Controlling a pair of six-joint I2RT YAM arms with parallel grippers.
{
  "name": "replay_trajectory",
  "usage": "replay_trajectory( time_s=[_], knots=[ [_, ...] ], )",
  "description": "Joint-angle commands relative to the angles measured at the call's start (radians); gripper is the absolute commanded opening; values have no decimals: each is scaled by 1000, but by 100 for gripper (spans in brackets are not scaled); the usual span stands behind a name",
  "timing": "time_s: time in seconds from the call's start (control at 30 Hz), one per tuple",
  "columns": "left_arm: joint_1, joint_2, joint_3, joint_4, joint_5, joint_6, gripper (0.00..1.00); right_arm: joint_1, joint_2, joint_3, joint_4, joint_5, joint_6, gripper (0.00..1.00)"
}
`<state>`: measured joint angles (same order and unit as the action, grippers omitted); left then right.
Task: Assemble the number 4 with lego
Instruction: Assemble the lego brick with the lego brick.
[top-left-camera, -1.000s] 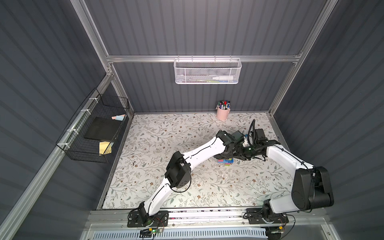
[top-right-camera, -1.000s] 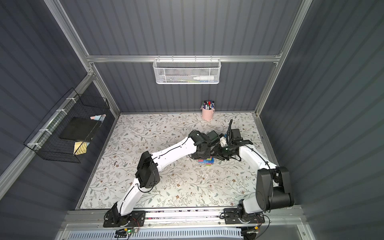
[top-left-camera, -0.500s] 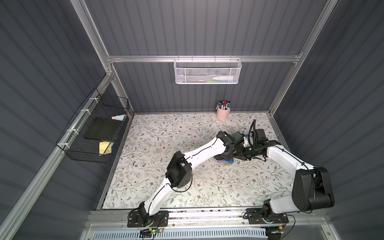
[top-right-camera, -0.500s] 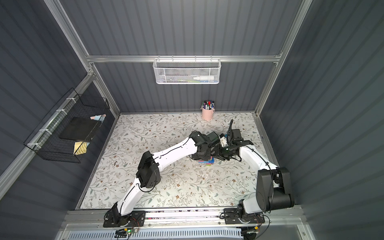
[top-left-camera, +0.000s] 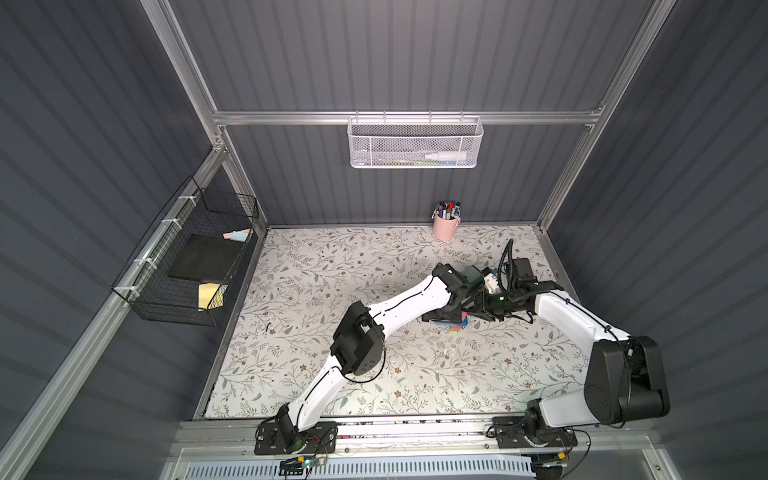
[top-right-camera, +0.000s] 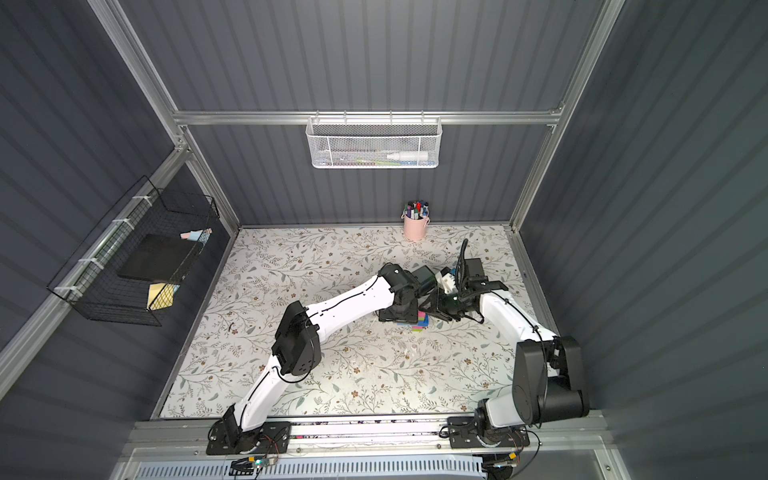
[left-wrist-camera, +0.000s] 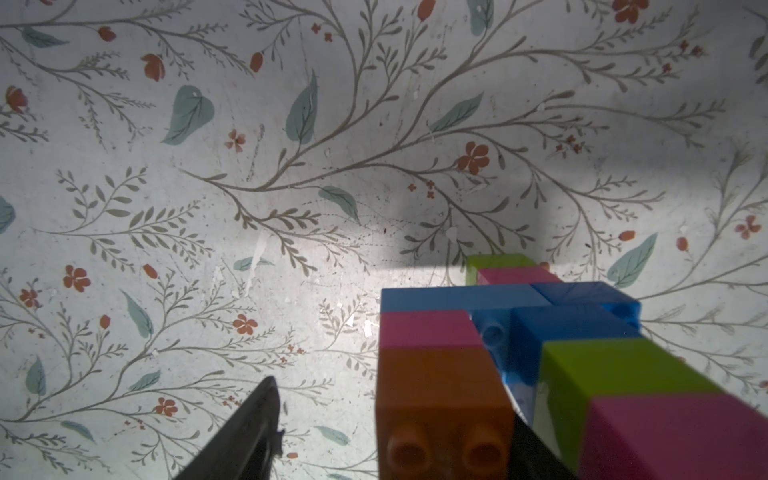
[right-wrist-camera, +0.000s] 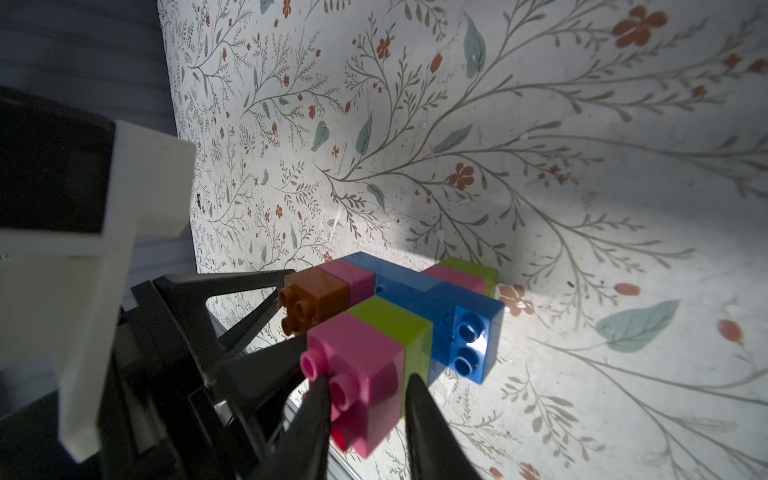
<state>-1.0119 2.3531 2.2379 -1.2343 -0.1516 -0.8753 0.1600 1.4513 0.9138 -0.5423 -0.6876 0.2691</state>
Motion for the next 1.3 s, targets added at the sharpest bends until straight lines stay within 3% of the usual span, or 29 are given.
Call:
replay_trajectory(
  time_s=[0.0, 0.57, 1.0, 1.27],
  knots=[
    [-21, -38, -2, 72, 29, 24, 72, 10, 60, -66, -133, 166, -18, 32],
    [-21, -154, -56, 129, 0, 38, 71, 10, 67, -62, -129, 158, -21, 31],
    [-19, -169, -67, 94, -8, 48, 38, 10, 67, -62, -129, 160, -21, 31],
    [-14, -138, -55, 88, -11, 52, 29, 10, 66, -65, -129, 160, -21, 31]
  ],
)
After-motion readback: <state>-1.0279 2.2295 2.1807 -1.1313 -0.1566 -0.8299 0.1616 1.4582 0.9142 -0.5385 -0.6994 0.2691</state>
